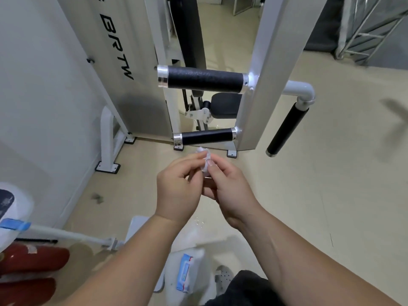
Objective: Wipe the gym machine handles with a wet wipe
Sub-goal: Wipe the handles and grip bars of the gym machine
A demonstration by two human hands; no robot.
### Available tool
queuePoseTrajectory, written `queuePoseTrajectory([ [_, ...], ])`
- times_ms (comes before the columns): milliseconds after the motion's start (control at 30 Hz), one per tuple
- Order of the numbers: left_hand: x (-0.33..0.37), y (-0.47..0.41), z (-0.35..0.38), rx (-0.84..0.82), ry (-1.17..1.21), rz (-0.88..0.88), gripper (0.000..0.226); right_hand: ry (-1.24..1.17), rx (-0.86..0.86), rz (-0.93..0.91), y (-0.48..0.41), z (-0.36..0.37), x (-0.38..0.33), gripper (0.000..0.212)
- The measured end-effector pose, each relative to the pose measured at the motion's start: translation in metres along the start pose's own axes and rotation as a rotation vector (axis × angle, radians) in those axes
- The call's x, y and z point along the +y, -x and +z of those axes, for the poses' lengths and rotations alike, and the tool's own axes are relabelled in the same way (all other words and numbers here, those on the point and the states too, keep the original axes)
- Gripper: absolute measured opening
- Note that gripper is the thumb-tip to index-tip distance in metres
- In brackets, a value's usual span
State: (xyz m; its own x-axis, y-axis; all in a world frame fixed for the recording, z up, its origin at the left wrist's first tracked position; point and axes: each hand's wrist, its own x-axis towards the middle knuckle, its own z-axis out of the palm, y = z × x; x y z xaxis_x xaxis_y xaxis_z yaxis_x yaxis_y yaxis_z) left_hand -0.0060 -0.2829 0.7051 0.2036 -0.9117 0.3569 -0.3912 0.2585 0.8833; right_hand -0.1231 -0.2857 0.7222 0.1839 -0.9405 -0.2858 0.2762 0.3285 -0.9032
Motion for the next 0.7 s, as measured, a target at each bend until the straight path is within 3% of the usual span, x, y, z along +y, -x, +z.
queuePoseTrajectory([
  [67, 0.004, -0.001, 0.002, -0.065, 0.04, -0.073, 0.035, -0.04, 0.069, -0.025, -0.004, -0.004, 0.004, 0.025],
  [200, 0.011, 0.0, 0.0, -0.22, -0.142, -0.038, 0.033, 0.011, 0.209, -0.056, -0.018, -0.019, 0.01, 0.013],
  [500, 0.008, -0.052, -0.012, -0.221, -0.801, 0.355, 0.038, 0.207, 0.444, -0.273, -0.024, -0.033, 0.021, 0.037],
  [600, 0.004, -0.075, -0.007, -0.313, -0.815, 0.376, 0.04, 0.14, 0.527, -0.277, -0.031, -0.023, 0.03, 0.03],
  [700, -0.003, -0.093, -0.007, -0.33, -0.742, 0.448, 0.028, 0.072, 0.628, -0.306, -0.04, -0.009, 0.04, 0.011],
])
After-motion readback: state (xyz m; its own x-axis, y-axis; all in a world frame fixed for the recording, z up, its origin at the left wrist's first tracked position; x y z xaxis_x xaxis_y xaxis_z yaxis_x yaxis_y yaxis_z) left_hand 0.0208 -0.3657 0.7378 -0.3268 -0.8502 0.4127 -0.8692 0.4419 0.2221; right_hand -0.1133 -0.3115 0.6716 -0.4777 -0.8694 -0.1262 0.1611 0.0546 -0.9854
